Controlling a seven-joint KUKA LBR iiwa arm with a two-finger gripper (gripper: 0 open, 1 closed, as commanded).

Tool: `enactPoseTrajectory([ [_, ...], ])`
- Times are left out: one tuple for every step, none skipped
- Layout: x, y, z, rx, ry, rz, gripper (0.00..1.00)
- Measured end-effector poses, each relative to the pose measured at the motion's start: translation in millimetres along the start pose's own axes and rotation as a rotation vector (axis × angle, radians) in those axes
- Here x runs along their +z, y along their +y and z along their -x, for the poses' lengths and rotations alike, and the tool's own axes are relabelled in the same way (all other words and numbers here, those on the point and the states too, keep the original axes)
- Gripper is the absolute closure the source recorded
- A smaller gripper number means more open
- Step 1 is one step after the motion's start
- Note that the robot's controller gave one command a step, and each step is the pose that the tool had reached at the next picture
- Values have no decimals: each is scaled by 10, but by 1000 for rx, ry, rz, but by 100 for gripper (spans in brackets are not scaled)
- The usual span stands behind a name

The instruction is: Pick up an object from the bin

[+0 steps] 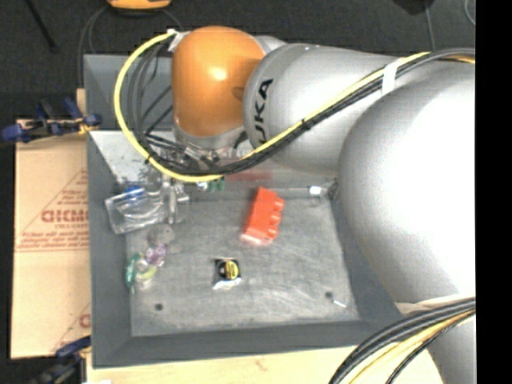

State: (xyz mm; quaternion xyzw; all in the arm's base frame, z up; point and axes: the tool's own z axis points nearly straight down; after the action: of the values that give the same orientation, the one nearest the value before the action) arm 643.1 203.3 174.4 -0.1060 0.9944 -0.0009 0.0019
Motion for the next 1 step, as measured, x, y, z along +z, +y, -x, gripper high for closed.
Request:
enactPoseTrajectory([
  [-60, 54, -193, -31, 4, 0, 100],
])
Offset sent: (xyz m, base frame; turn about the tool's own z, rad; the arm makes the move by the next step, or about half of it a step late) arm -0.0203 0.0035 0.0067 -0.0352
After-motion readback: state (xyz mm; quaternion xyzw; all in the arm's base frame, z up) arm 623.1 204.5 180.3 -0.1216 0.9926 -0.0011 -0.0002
